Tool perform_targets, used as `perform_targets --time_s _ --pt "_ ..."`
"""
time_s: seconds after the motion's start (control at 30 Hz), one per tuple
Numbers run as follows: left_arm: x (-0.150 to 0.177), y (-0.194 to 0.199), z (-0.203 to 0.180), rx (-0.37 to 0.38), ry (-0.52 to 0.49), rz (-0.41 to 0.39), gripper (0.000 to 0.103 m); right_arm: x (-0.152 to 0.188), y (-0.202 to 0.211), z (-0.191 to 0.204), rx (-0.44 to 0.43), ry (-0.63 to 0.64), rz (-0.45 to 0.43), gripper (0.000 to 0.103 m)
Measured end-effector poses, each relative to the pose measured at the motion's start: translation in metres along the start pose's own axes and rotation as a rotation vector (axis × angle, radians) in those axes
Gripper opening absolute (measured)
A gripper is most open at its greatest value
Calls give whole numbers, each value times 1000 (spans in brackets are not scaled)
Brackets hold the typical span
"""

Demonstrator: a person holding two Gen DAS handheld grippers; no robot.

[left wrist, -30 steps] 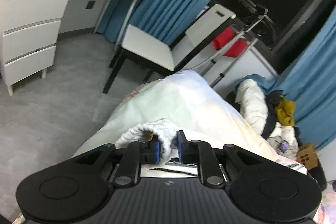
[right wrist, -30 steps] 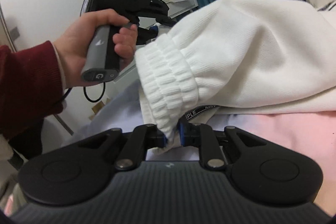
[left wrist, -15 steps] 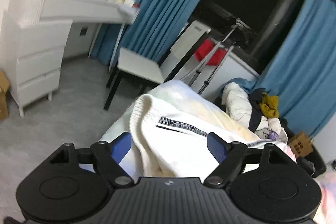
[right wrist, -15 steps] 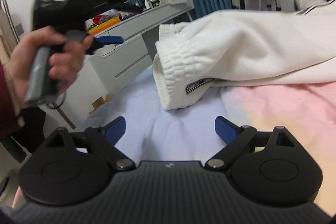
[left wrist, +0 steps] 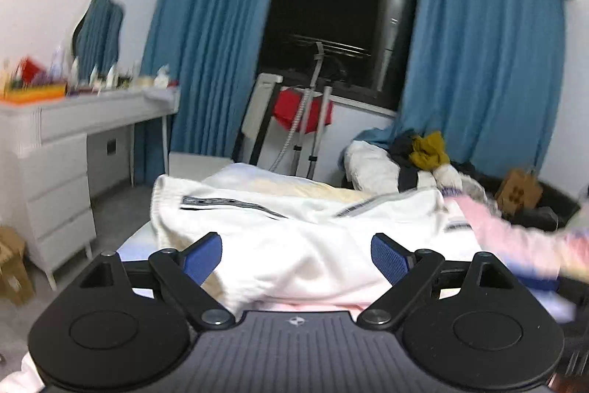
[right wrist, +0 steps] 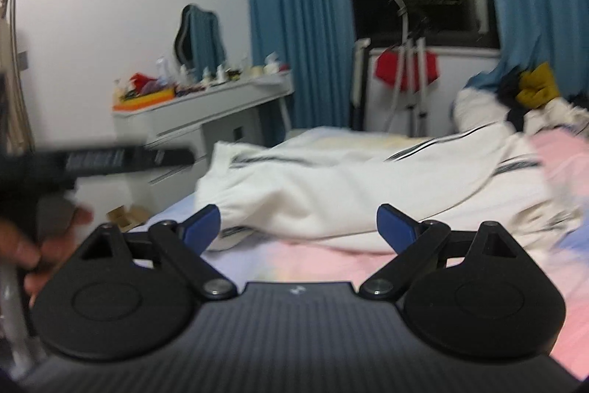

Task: Fold clothes
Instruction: 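Open both grippers and release the pants onto the duvet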

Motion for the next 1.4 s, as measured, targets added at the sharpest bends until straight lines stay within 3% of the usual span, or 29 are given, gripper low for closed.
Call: perform_targets --time_s 0.13,0.27,0.43,0.63,0.7,0.83,1.13,1.3,1.4 --pt "17 12 -57 32 -61 -9 89 -12 16 -39 65 49 -43 93" --pt "40 14 -89 65 -70 -12 90 -9 27 -72 135 60 -77 93" --pt "73 5 -102 176 -15 15 90 5 34 -103 193 10 -77 93" --pt "107 -9 -121 240 -139 83 91 -11 50 -132 249 -70 -135 93" --pt "112 -25 -127 265 -114 115 92 -11 55 -141 284 -76 -144 93" --pt "117 -77 -150 306 -166 119 95 -7 57 -160 348 -81 -126 93" --pt "119 -222 -230 377 -349 96 97 16 61 -191 383 -167 -70 93" --pt "137 -308 -268 334 -362 159 96 30 51 -213 395 -223 -64 93" --pt "157 -352 -280 273 -399 194 90 42 40 -229 430 -217 -40 93"
Point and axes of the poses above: each gripper's, at about its wrist camera, not at the fingertips, and y roughly against the way its jaws point, z to its left, x to its underside, the point moved 6 cm from there along -y, roughly the way its jaws point, and after that the axes turned 15 degrees about -z, right-handed, at the moved point
